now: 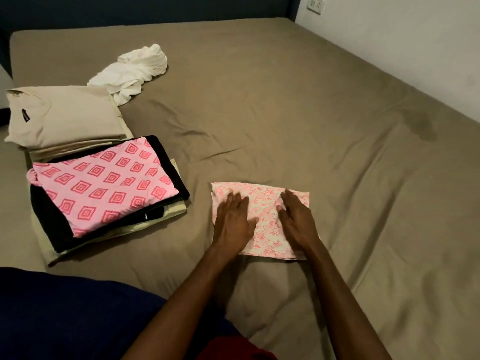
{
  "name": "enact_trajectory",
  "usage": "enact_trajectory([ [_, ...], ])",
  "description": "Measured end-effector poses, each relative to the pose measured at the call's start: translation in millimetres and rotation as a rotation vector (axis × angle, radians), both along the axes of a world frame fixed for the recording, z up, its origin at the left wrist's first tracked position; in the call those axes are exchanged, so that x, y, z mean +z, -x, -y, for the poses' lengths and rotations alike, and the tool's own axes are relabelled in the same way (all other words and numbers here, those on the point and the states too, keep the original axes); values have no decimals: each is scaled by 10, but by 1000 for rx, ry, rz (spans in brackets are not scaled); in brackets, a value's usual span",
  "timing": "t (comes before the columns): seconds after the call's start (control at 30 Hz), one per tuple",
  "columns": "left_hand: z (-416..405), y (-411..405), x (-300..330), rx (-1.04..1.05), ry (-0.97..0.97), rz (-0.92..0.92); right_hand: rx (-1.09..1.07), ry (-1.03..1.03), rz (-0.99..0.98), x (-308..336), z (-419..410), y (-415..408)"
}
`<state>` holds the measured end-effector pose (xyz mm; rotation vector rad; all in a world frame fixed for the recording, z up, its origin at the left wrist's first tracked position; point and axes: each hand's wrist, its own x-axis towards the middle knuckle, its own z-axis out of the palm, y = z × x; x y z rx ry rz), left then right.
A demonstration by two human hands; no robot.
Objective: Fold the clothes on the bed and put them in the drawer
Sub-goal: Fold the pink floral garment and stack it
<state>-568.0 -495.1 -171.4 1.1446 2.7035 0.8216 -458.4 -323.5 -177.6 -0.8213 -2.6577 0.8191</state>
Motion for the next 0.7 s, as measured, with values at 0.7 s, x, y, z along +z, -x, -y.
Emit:
enact_trajectory([
  [0.7,119,122,-156,-88,-6,-245,87,-353,81,4,326,138],
])
